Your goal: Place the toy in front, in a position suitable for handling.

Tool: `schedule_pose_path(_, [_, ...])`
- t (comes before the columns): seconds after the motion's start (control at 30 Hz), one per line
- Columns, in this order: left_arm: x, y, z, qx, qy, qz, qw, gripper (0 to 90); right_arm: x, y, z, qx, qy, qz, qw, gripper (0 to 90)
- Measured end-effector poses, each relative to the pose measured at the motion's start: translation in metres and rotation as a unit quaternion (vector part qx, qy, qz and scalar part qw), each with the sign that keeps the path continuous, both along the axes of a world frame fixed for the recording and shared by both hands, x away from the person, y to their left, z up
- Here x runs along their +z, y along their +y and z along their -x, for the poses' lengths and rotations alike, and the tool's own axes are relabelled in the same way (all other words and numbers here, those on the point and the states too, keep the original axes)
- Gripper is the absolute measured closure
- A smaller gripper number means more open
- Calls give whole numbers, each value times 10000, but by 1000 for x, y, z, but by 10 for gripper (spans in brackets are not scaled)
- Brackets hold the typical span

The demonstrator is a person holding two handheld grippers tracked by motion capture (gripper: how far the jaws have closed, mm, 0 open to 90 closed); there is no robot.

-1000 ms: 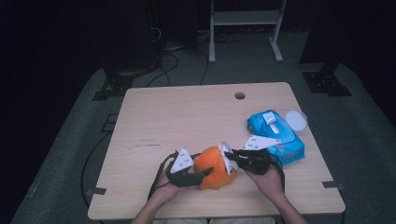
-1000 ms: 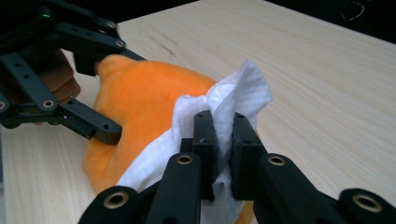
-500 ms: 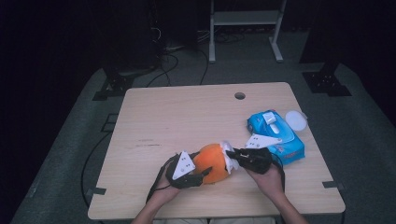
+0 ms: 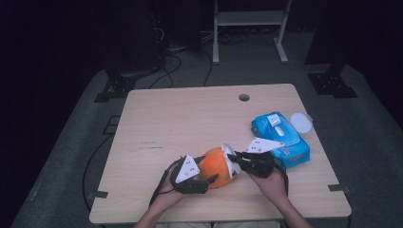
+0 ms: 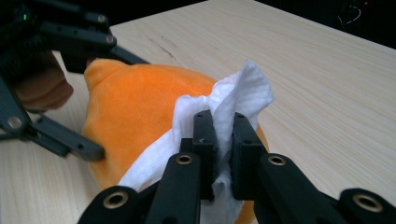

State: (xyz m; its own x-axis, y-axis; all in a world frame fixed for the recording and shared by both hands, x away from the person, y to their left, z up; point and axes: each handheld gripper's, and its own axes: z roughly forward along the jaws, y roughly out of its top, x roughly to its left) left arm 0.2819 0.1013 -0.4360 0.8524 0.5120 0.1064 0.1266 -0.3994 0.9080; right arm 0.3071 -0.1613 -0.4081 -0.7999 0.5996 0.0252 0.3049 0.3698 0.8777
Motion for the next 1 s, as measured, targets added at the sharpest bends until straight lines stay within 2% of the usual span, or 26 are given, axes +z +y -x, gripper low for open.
schedule_pose_path(0.07, [3, 6, -5, 65, 204, 201, 9996, 229, -2, -3, -3, -14, 94, -27, 10000, 822])
schedule_pose_path(0.13, [2, 9, -9, 212, 449, 428, 9978, 209, -5, -6, -6, -97, 138, 1, 9999, 822])
schedule_pose_path(0.17, [1, 9, -10, 235, 489, 417, 9977, 224, -6, -8, -7, -137, 168, -6, 9998, 822])
schedule_pose_path(0.23, [-1, 5, -8, 244, 422, 297, 9984, 266, -6, -8, -8, -126, 205, -66, 9997, 822])
schedule_pose_path(0.33, [-1, 1, -4, 176, 302, 235, 9991, 324, -1, -1, -2, -99, 46, 12, 9999, 822])
schedule_pose_path(0.5, [1, -8, 6, -49, 71, 40, 10000, 342, 12, 17, 13, 357, -207, -148, 9990, 821])
schedule_pose_path(0.57, [1, -10, 8, -44, -23, -76, 10000, 346, 15, 24, 18, 453, -357, -6, 9983, 821])
schedule_pose_path(0.6, [1, -9, 8, -39, -1, -37, 10000, 352, 15, 26, 19, 434, -408, 71, 9982, 821])
schedule_pose_path(0.73, [1, -11, 9, -84, -1, -5, 10000, 359, 12, 15, 11, 251, -102, -140, 9995, 820])
schedule_pose_path(0.77, [1, -12, 9, -85, -4, -36, 10000, 359, 12, 15, 12, 242, -119, -155, 9995, 821])
schedule_pose_path(0.83, [0, -14, 9, -127, -25, -41, 9999, 358, 12, 20, 17, 441, -209, -167, 9987, 821])
schedule_pose_path(0.9, [-1, -14, 11, -136, -59, -59, 9999, 357, 12, 29, 22, 732, -170, -243, 9969, 821])
schedule_pose_path(0.93, [-1, -14, 11, -120, -75, -113, 9998, 355, 11, 34, 24, 838, -205, -199, 9961, 820])
schedule_pose_path(1.0, [-1, -13, 11, -98, -80, -134, 9998, 357, 12, 37, 24, 824, -262, -83, 9962, 821])
